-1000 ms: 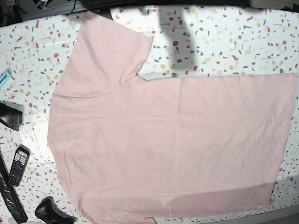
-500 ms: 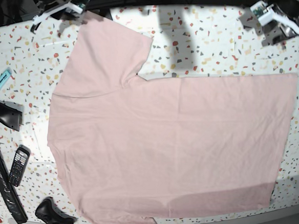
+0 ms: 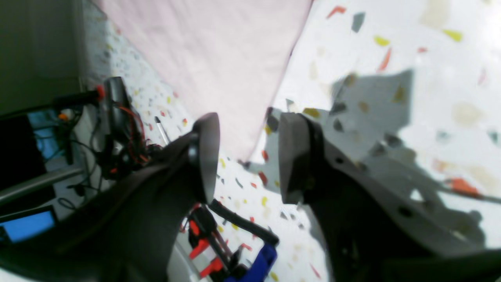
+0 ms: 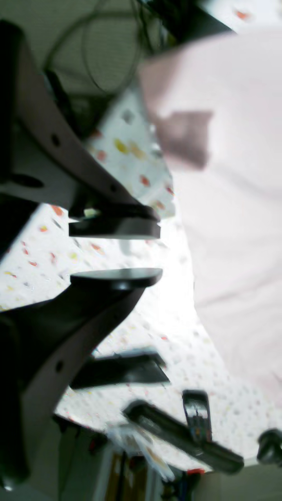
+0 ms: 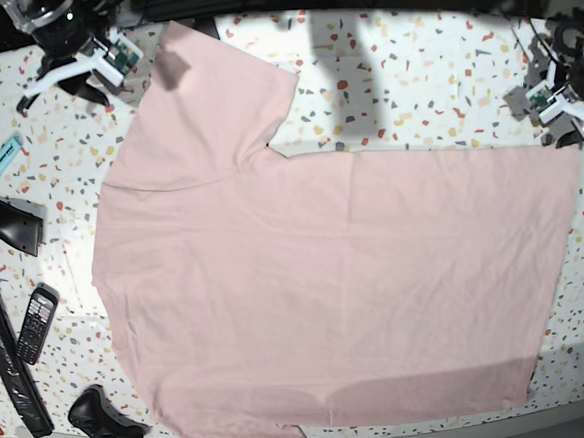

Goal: Fold the T-shirt properly
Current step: 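Move the right gripper to the shirt's shoulder and the left gripper to the hem corner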

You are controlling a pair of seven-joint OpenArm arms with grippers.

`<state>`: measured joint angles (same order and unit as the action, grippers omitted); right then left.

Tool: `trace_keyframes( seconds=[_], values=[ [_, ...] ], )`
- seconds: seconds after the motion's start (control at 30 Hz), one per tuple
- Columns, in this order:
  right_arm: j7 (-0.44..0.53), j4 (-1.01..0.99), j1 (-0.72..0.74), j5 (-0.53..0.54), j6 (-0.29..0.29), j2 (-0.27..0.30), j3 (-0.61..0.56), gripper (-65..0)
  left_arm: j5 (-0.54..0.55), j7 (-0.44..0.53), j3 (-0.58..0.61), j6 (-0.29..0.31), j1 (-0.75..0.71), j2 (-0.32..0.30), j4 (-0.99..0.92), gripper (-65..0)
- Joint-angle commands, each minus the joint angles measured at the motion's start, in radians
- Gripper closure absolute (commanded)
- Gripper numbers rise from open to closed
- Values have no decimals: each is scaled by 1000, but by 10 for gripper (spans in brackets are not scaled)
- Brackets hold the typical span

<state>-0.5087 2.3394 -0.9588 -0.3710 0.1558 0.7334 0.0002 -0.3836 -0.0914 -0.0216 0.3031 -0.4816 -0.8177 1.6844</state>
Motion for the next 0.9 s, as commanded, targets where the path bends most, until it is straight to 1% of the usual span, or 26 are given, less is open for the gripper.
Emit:
trace_keyframes(
  seconds=[0.0, 0.3, 0.5, 0.7, 0.77, 0.8, 0.87],
  values=[
    [14, 17, 4, -11, -14, 9, 7, -126, -2, 10, 13, -15, 31, -20, -17, -237],
    [11, 17, 50, -11, -14, 9, 7, -126, -13, 3, 212, -15, 268, -24, -270, -237],
    [11, 17, 50, -12, -14, 9, 7, -126, -62, 3, 354, -15, 401, -48, -403, -237],
    [11, 17, 50, -13, -14, 9, 7, -126, -63, 3, 440, -15, 483, -50, -514, -237],
    [12, 17, 50, -13, -14, 9, 7, -126, -87, 7, 451, -14, 484, -50, -528, -236],
    [12, 17, 50, -13, -14, 9, 7, -126, -105, 16, 452, -2, 481, -50, -529, -236],
    [14, 17, 50, -13, -14, 9, 7, -126, -116, 18, 452, 60, 481, -50, -529, -224]
  ],
)
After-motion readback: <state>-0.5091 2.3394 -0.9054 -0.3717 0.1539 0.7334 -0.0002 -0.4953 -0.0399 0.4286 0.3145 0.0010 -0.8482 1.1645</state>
